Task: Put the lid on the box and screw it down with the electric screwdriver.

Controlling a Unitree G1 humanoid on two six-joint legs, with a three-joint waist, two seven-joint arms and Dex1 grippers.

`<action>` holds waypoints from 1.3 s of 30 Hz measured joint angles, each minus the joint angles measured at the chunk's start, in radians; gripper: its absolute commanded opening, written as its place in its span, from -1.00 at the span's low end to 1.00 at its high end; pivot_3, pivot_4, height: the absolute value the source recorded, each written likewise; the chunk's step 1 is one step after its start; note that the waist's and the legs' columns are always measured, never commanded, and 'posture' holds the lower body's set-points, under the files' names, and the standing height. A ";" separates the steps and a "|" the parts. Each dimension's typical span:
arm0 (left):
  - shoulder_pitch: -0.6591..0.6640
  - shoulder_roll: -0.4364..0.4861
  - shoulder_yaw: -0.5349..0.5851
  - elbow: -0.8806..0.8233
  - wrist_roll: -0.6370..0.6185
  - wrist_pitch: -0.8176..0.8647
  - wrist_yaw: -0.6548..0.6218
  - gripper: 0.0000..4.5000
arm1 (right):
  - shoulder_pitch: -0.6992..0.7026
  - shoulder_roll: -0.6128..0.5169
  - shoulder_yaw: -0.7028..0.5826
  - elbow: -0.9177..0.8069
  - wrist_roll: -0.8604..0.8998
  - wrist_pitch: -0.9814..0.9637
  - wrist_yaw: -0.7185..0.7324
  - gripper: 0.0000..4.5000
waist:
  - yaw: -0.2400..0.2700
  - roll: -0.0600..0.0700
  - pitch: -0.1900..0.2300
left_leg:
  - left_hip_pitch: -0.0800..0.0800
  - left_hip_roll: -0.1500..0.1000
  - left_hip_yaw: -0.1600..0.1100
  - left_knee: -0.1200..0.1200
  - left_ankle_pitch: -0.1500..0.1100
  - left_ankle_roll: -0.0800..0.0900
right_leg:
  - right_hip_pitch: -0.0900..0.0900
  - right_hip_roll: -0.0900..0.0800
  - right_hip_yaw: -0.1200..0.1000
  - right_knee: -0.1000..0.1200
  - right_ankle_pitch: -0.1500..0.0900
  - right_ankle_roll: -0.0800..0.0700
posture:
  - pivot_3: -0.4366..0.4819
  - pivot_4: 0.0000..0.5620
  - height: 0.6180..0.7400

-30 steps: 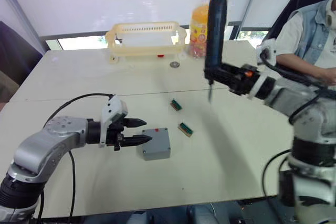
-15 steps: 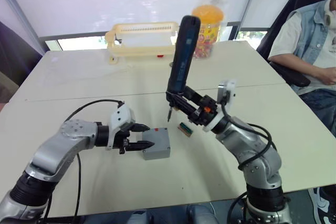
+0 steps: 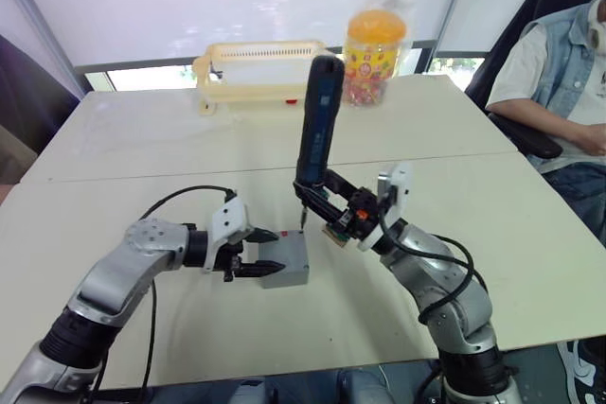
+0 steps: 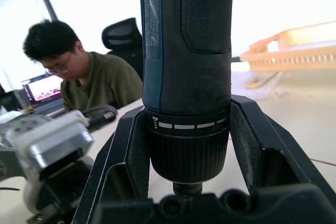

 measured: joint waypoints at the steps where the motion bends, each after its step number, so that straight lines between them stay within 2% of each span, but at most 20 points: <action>1: 0.000 -0.001 0.000 0.000 0.003 -0.001 -0.001 0.28 | 0.001 0.004 0.002 0.014 -0.011 -0.014 0.001 -0.21 | 0.000 0.000 0.000 | 0.000 0.000 0.000 0.000 0.000 0.000 | 0.000 0.000 0.000 0.000 0.000 0.000 | -0.05 -0.47 1.00; 11: 0.009 -0.001 0.001 -0.001 0.011 -0.016 -0.002 0.28 | 0.001 0.036 0.021 0.077 -0.047 -0.075 0.004 -0.21 | -0.001 0.000 0.000 | 0.001 0.000 0.000 0.000 0.000 0.000 | 0.000 0.000 0.000 0.000 0.000 0.000 | -0.05 -0.47 1.00; 39: 0.010 0.003 -0.009 -0.003 0.028 -0.013 0.004 0.28 | 0.005 0.035 0.066 0.161 -0.138 -0.203 0.035 -0.21 | -0.001 0.000 -0.003 | 0.002 0.000 0.000 0.000 0.000 0.000 | 0.002 0.000 0.000 0.000 0.000 0.000 | -0.05 -0.47 1.00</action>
